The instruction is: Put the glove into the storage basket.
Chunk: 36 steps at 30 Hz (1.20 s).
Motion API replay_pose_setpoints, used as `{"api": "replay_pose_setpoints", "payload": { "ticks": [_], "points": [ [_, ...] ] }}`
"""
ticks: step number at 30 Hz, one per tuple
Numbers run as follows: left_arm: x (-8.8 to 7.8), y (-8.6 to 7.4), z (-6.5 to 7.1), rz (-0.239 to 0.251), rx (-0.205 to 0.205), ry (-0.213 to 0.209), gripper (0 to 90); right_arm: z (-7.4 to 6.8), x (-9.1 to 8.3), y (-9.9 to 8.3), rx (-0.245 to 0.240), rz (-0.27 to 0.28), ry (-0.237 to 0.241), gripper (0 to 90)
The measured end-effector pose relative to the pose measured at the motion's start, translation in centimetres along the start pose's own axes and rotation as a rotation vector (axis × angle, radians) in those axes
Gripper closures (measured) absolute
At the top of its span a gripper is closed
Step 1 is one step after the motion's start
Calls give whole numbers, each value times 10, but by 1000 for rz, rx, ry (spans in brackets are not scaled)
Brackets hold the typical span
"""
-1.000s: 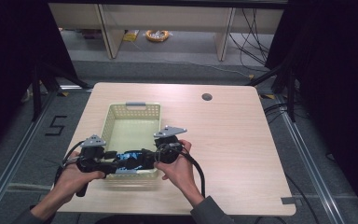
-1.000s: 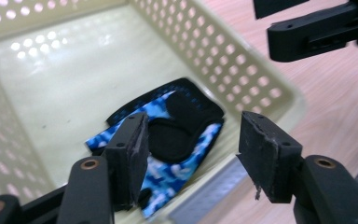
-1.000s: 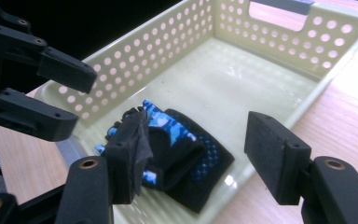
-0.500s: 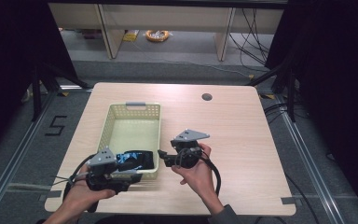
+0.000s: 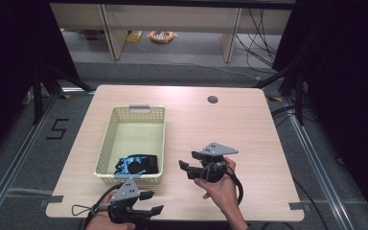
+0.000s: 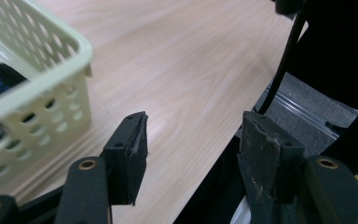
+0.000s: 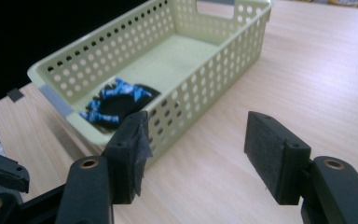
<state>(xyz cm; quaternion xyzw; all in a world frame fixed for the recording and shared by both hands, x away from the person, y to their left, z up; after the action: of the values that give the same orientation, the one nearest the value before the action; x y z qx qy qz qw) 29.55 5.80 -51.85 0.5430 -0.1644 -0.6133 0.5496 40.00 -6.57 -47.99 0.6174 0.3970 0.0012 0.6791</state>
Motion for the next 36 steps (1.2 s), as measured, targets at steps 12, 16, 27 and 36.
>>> {"api": "replay_pose_setpoints", "payload": {
  "ticks": [12, 16, 27, 36],
  "points": [
    [3, -10, -9, -26, 38, 40, 408, 26, -17, -28, 42, -12, -15, 410],
    [5, -14, -12, -22, 37, 45, 405, 27, -19, -32, 52, -8, -18, 410],
    [5, -21, -16, -35, 47, 57, 405, 24, -26, -45, 77, -28, -5, 409],
    [2, -25, -23, -34, 28, 70, 404, 23, -31, -50, 62, -18, -4, 408]
  ]
}}
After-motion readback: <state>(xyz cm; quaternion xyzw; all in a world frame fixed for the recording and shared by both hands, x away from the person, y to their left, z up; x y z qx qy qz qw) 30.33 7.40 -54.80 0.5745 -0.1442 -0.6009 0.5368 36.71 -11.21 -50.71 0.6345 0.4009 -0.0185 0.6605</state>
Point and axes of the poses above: each handheld gripper's, and its own axes: x roughly forward along the jaws, y roughly out of its top, z roughly to its right, the point moved 10 cm from there along x, roughly forward along the jaws, and after that the axes turned 13 degrees about -y, right-handed, at the moved point
